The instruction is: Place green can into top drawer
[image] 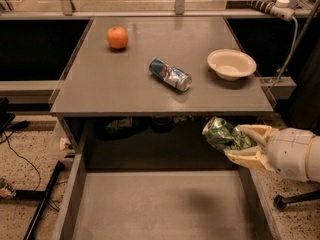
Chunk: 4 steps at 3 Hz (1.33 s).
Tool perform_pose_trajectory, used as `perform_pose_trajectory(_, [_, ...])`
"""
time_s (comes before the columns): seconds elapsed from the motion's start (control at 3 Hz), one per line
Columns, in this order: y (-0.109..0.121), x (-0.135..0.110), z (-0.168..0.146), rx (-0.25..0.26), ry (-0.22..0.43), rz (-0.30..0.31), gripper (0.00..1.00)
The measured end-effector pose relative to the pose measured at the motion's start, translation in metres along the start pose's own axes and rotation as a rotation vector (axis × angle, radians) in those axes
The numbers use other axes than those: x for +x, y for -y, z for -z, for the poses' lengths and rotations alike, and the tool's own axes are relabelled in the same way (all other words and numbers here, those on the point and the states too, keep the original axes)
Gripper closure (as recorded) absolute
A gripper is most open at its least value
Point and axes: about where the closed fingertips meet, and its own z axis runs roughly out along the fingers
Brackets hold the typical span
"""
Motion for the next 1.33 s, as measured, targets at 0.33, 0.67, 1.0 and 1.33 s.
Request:
perform_pose_trajectory(0.33, [-0.003,-0.002,-0.017,-0.036,-0.017,0.023,1.0])
perform_pose_trajectory(0.67, [-0.047,0.004,-0.063,-0.194,-0.032,0.066,1.0])
perform_pose_trajectory(1.0, [-0.095,0.013,-0.101,-0.341,-0.033,0.093,1.0])
perform_pose_trajectory(1.33, [-0.132,0.023,-0.129,-0.445,-0.05,0.115,1.0])
